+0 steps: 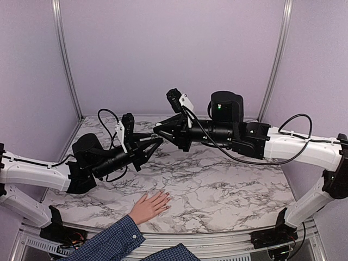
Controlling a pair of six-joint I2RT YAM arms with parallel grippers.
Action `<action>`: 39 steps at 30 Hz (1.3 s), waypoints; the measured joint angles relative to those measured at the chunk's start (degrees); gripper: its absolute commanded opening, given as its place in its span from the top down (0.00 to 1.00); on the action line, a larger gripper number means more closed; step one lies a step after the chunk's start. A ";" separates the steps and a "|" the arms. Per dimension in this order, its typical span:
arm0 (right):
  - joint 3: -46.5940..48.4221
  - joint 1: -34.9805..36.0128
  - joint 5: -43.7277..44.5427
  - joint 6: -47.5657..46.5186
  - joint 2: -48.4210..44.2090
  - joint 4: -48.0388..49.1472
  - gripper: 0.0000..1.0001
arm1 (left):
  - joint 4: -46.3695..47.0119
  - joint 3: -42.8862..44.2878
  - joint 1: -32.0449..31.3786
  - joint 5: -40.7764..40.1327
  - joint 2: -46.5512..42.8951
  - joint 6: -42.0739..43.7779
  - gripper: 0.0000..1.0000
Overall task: Paint the nails
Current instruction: Screw the nail polish bottle cap onto the nail polish bottle.
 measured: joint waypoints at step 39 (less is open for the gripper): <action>-4.46 0.83 -7.13 -5.35 -7.98 -5.84 0.38 | -0.28 0.72 0.00 17.31 -0.09 -0.22 1.00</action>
